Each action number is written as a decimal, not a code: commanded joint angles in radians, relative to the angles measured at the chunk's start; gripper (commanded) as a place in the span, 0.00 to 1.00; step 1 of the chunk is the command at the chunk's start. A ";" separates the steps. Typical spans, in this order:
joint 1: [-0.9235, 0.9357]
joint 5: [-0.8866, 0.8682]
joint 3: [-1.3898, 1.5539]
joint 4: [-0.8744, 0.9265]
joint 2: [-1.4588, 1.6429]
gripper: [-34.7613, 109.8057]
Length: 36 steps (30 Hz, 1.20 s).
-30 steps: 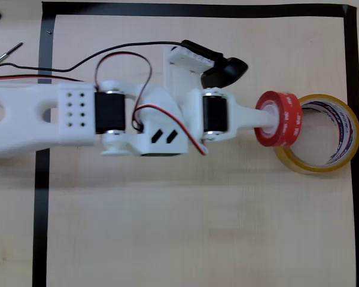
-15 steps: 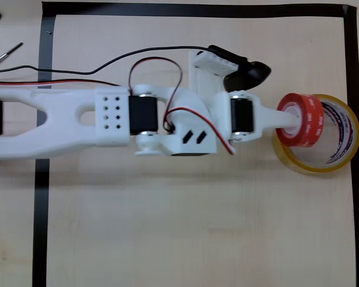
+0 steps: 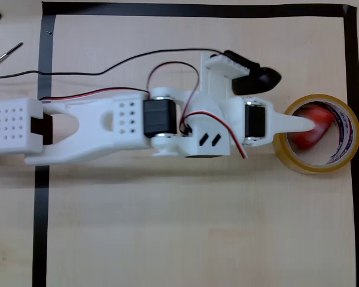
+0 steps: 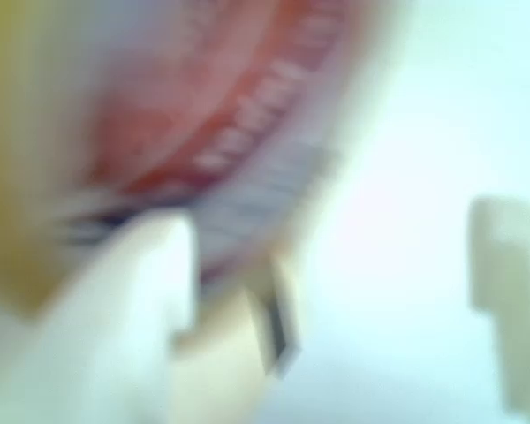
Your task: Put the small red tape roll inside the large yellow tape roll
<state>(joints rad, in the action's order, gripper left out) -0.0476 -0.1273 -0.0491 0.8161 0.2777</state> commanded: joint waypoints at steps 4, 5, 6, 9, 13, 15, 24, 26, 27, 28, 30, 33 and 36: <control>0.003 -0.055 -0.193 0.192 0.190 0.36; -0.002 -0.055 -0.193 0.249 0.222 0.36; -0.011 -0.055 -0.193 0.313 0.255 0.36; -0.037 -0.044 -0.192 0.552 0.307 0.38; -0.052 -0.040 -0.192 0.842 0.367 0.38; -0.058 -0.040 -0.192 0.980 0.402 0.38; -0.037 -0.038 0.727 0.992 0.911 0.32; -0.014 -0.040 0.879 0.992 1.005 0.26; 0.005 -0.041 0.953 0.986 1.054 0.24; 0.023 -0.044 1.029 0.982 1.104 0.24; 0.060 -0.038 1.238 0.920 1.250 0.24; 0.115 -0.037 1.505 0.838 1.463 0.24; 0.155 -0.035 1.652 0.838 1.542 0.24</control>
<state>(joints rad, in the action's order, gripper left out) 0.0506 -0.1503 1.4450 1.6613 1.5708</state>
